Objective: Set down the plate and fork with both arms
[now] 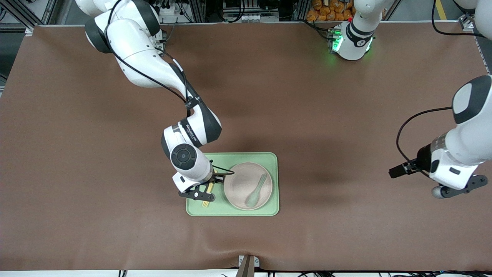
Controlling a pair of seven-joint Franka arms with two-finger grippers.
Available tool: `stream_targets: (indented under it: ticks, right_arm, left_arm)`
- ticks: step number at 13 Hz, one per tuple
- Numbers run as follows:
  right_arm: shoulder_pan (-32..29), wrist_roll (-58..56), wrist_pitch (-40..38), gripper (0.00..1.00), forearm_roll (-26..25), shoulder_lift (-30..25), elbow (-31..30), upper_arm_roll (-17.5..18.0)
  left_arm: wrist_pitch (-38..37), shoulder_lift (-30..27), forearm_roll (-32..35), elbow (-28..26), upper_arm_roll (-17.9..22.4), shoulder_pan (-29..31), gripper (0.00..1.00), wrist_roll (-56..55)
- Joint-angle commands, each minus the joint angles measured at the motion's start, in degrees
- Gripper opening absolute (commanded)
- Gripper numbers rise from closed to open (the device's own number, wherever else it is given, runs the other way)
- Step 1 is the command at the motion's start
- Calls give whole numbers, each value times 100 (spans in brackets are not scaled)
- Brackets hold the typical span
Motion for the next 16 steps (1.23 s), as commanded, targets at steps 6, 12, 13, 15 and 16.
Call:
stream_targets:
  ticks: [6, 12, 13, 15, 16]
  right_arm:
    - [-130, -5, -465, 100, -128, -739, -291, 21]
    - [-1105, -1049, -1765, 100, -41, -1679, -308, 56]
    - [-1272, -1077, -2011, 100, -41, -1854, -308, 47]
    - [-1588, -1121, -2233, 100, -67, -2136, -343, 47]
    - [-1720, -1304, -2294, 100, -67, -2242, -343, 47]
  left_arm:
    - [-758, -564, 78, -111, 2, 276, 100, 663]
    - [-1172, -1371, -912, -120, 536, 523, 100, 1789]
    - [-1181, -1574, -1263, -120, 904, 339, 100, 1964]
    - [-1199, -2022, -1896, -146, 1966, -275, 100, 2456]
    - [-1233, -2198, -2204, -147, 2467, -582, 100, 2641]
